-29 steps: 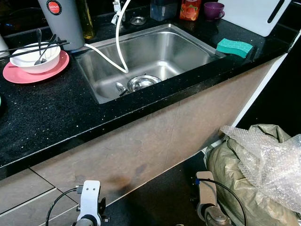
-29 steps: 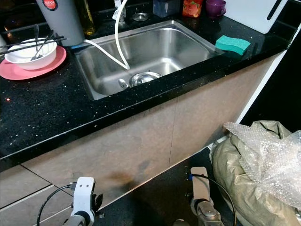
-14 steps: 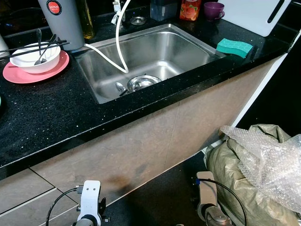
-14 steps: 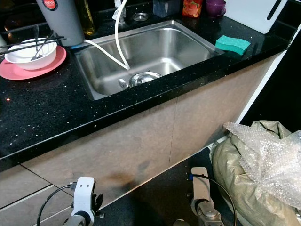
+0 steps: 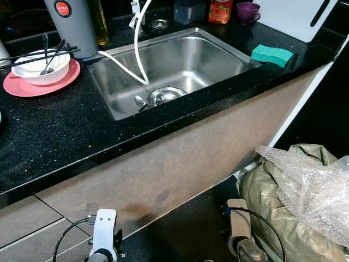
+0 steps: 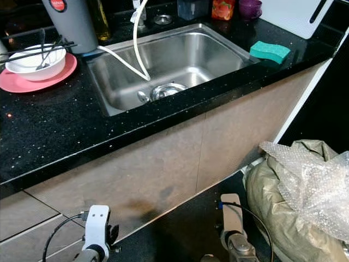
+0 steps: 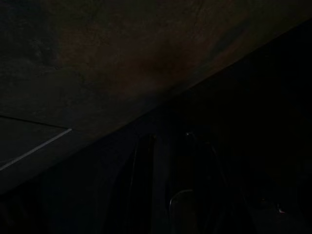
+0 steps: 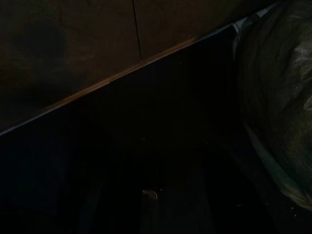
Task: Kitchen organization
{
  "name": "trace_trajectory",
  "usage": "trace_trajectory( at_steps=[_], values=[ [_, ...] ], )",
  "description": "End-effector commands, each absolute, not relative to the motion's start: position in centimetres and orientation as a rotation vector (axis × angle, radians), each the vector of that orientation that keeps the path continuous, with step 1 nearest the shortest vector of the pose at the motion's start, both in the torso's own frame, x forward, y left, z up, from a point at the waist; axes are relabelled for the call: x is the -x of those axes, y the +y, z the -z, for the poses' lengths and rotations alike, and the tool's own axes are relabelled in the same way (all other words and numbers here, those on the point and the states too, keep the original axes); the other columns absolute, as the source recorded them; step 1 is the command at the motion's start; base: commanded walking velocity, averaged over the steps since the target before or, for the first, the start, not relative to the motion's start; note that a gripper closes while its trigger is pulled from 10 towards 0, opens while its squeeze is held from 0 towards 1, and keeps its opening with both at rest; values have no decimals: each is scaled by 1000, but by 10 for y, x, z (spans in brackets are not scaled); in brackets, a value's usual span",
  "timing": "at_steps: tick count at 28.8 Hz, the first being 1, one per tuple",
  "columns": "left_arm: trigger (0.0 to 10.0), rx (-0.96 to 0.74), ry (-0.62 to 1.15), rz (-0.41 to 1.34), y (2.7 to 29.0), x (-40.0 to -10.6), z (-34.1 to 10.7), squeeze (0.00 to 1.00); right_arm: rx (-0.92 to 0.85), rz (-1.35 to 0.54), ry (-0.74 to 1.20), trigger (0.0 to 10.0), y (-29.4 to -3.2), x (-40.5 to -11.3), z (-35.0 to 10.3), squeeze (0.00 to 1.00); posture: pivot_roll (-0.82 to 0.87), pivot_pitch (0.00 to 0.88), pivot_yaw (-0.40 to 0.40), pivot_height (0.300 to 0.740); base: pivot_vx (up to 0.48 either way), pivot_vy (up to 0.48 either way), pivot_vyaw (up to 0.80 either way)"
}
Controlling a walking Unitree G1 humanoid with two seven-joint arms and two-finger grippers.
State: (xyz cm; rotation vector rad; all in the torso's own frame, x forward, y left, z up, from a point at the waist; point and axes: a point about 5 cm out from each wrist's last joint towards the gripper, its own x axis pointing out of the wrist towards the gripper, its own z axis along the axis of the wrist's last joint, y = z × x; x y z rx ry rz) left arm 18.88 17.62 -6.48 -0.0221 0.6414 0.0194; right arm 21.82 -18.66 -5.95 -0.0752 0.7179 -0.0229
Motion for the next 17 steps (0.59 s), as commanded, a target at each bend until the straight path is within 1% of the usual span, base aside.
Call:
trace_trajectory(
  at_steps=[1,17],
  values=[
    [10000,3,648,-19,179,-187,65,0,63,20,743,10000,-184,-212,64,0,10,109,14,740,0,0,0],
    [10000,-2,641,-20,179,-189,64,0,58,19,742,10000,-183,-213,64,0,13,109,14,740,0,0,0]
  ],
)
